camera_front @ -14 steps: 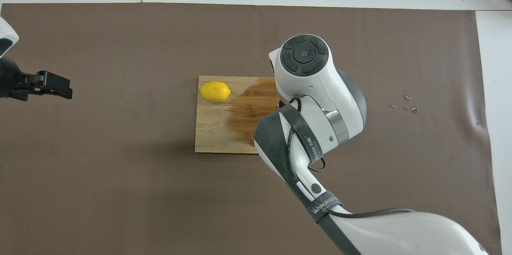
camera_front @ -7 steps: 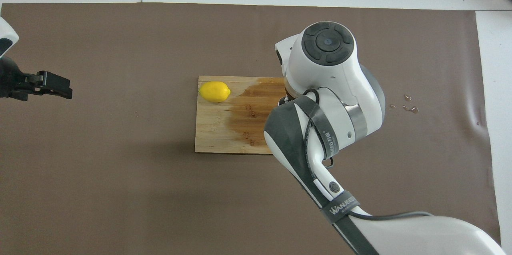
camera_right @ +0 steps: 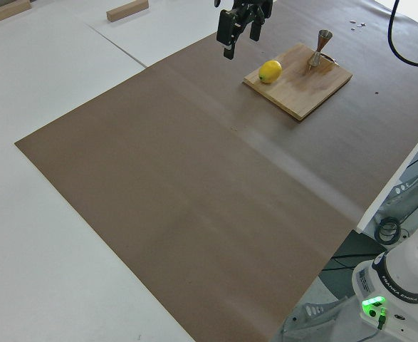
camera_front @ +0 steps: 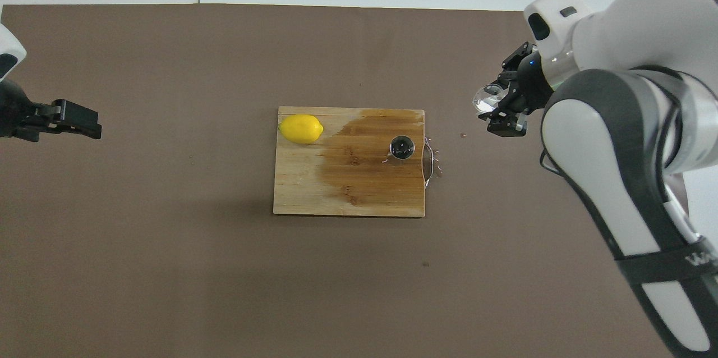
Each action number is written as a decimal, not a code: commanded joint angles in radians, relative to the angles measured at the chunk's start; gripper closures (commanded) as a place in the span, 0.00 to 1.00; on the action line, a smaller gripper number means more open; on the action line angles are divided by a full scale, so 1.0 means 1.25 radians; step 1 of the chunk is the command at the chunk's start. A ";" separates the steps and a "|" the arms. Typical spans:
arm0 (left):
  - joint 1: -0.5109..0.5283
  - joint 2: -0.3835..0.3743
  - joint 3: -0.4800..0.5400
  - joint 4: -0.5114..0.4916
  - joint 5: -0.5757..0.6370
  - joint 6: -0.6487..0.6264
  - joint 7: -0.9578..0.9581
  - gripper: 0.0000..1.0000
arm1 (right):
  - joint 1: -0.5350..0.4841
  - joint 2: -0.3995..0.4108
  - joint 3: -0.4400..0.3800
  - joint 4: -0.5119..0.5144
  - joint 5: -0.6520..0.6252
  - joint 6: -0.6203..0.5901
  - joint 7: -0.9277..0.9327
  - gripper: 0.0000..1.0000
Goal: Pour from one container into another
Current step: 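Carry the emptied glass with the right gripper away from the board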
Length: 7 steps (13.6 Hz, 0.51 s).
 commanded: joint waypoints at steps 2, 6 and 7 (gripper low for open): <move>0.005 -0.020 -0.002 -0.018 0.008 -0.007 0.001 0.00 | -0.153 -0.020 0.014 -0.112 0.131 0.038 -0.230 1.00; 0.005 -0.020 -0.002 -0.018 0.008 -0.007 0.000 0.00 | -0.299 0.012 0.013 -0.195 0.217 0.073 -0.501 1.00; 0.005 -0.020 -0.002 -0.018 0.008 -0.007 0.000 0.00 | -0.334 0.030 0.014 -0.197 0.236 0.070 -0.565 1.00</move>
